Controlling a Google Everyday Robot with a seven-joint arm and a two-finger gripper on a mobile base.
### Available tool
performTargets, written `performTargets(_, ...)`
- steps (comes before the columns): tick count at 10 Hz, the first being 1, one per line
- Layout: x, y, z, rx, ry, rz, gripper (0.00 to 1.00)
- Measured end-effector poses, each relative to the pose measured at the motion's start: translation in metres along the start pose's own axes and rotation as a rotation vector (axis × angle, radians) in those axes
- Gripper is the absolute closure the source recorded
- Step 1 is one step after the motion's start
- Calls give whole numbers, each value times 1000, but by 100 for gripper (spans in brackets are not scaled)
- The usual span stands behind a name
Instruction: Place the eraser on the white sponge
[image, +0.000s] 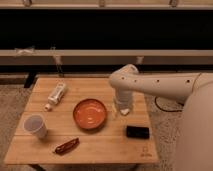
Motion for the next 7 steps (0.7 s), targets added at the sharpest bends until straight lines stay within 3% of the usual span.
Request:
performTargets(3,15,-16,29,49,-13,-121,33)
performTargets(7,38,-40,55,33,40,-184,33)
